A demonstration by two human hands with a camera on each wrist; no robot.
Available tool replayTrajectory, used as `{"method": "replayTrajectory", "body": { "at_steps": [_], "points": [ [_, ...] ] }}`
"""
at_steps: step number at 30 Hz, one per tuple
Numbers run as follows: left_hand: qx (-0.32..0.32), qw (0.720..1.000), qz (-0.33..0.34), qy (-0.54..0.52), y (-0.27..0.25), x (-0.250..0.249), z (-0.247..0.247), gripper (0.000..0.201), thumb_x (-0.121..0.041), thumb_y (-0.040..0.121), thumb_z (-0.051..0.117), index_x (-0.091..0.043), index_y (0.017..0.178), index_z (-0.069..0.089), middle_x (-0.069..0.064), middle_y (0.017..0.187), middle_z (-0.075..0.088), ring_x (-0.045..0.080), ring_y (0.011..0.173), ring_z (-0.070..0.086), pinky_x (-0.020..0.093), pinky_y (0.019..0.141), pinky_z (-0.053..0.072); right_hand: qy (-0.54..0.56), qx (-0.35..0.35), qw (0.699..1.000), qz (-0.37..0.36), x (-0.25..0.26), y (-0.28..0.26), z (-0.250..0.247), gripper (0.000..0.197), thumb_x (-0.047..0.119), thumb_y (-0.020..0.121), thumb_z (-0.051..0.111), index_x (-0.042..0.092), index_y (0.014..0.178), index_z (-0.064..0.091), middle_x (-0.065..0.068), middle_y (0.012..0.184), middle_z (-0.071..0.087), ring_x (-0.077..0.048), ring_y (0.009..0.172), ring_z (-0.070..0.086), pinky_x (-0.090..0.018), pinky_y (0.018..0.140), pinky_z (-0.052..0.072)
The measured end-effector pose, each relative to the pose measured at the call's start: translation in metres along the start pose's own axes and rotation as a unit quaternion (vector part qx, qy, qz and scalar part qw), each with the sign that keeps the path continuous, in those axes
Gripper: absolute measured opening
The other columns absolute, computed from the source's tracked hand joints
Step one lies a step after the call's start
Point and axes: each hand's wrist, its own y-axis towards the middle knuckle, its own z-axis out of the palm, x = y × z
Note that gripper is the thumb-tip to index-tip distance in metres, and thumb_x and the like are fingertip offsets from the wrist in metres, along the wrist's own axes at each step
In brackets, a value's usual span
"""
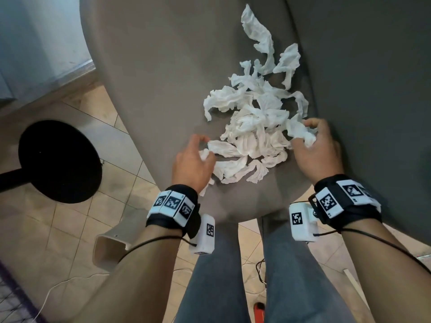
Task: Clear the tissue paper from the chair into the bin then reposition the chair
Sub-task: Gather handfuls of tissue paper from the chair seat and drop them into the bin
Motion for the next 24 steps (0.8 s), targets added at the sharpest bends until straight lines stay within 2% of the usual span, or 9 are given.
{"method": "replayTrajectory", "body": {
  "at_steps": [4, 6, 8, 10, 12, 15, 18, 21, 24],
  "points": [
    [0.030, 0.999, -0.004, 0.024, 0.008, 0.002, 0.011, 0.023, -0.031, 0.092, 0.056, -0.033, 0.115, 0.053, -0.004, 0.109, 0.065, 0.021, 0.086, 0.062, 0.029, 0.075, 0.043, -0.103, 0.059, 0.993, 0.025, -0.018, 0.008, 0.016, 0.055, 0.052, 0.081, 0.059, 0.027, 0.129, 0.051, -0.009, 0.126, 0.063, -0.033, 0.109, 0.060, -0.039, 0.089, 0.050],
    [0.023, 0.999, -0.007, 0.038, 0.009, -0.001, 0.011, 0.016, -0.032, 0.092, 0.055, -0.025, 0.106, 0.056, -0.001, 0.096, 0.064, 0.024, 0.083, 0.060, 0.030, 0.071, 0.041, -0.116, 0.069, 0.990, 0.024, -0.023, 0.009, 0.021, 0.056, 0.059, 0.076, 0.048, 0.020, 0.113, 0.063, -0.013, 0.119, 0.065, -0.034, 0.103, 0.062, -0.034, 0.080, 0.047],
    [0.014, 0.999, -0.017, 0.036, 0.009, -0.002, 0.008, 0.020, -0.034, 0.090, 0.054, -0.015, 0.096, 0.058, 0.004, 0.085, 0.061, 0.026, 0.079, 0.055, 0.032, 0.066, 0.039, -0.108, 0.058, 0.992, 0.016, -0.021, 0.009, 0.022, 0.048, 0.053, 0.077, 0.047, 0.013, 0.094, 0.069, -0.017, 0.108, 0.065, -0.034, 0.092, 0.060, -0.030, 0.074, 0.039],
    [-0.007, 0.999, -0.035, -0.002, 0.009, 0.000, 0.004, 0.028, -0.033, 0.088, 0.053, -0.006, 0.086, 0.058, 0.010, 0.079, 0.062, 0.031, 0.075, 0.055, 0.036, 0.060, 0.039, -0.105, 0.033, 0.994, -0.002, -0.018, 0.008, 0.020, 0.037, 0.040, 0.084, 0.058, 0.008, 0.096, 0.071, -0.020, 0.110, 0.061, -0.035, 0.096, 0.058, -0.028, 0.076, 0.035],
    [-0.035, 0.995, -0.064, -0.064, 0.008, 0.005, -0.002, 0.029, -0.032, 0.085, 0.055, -0.003, 0.081, 0.061, 0.013, 0.079, 0.066, 0.034, 0.078, 0.060, 0.038, 0.064, 0.045, -0.116, 0.001, 0.993, -0.024, -0.016, 0.007, 0.016, 0.030, 0.028, 0.085, 0.064, 0.004, 0.103, 0.070, -0.020, 0.115, 0.055, -0.035, 0.101, 0.056, -0.028, 0.081, 0.036],
    [-0.084, 0.981, -0.094, -0.146, 0.004, 0.011, -0.015, 0.020, -0.028, 0.081, 0.059, -0.009, 0.082, 0.065, 0.007, 0.079, 0.068, 0.031, 0.082, 0.064, 0.033, 0.067, 0.049, -0.137, -0.034, 0.988, -0.056, -0.014, 0.005, 0.016, 0.029, 0.016, 0.084, 0.063, 0.000, 0.108, 0.065, -0.018, 0.123, 0.048, -0.035, 0.105, 0.055, -0.033, 0.091, 0.042],
    [-0.122, 0.972, -0.076, -0.187, -0.001, 0.015, -0.022, 0.010, -0.019, 0.080, 0.053, -0.017, 0.083, 0.062, -0.003, 0.081, 0.071, 0.025, 0.081, 0.066, 0.039, 0.077, 0.056, -0.132, -0.055, 0.986, -0.081, -0.015, 0.002, 0.020, 0.034, 0.011, 0.080, 0.064, 0.003, 0.113, 0.059, -0.018, 0.127, 0.045, -0.036, 0.112, 0.051, -0.037, 0.096, 0.042],
    [-0.135, 0.967, -0.045, -0.209, -0.010, 0.017, -0.021, 0.025, -0.005, 0.081, 0.044, -0.030, 0.081, 0.046, -0.008, 0.082, 0.072, 0.022, 0.079, 0.061, 0.043, 0.081, 0.053, -0.152, -0.054, 0.983, -0.083, -0.015, 0.000, 0.025, 0.038, 0.020, 0.083, 0.070, 0.005, 0.116, 0.057, -0.018, 0.128, 0.044, -0.037, 0.117, 0.046, -0.039, 0.098, 0.038],
    [-0.116, 0.975, -0.026, -0.190, -0.017, 0.014, -0.016, 0.025, -0.010, 0.083, 0.045, -0.033, 0.091, 0.049, -0.004, 0.077, 0.068, 0.022, 0.079, 0.062, 0.040, 0.078, 0.053, -0.170, -0.035, 0.982, -0.072, -0.014, 0.005, 0.031, 0.036, 0.018, 0.085, 0.068, 0.003, 0.115, 0.058, -0.021, 0.126, 0.050, -0.039, 0.117, 0.046, -0.041, 0.096, 0.038]
  ]
}}
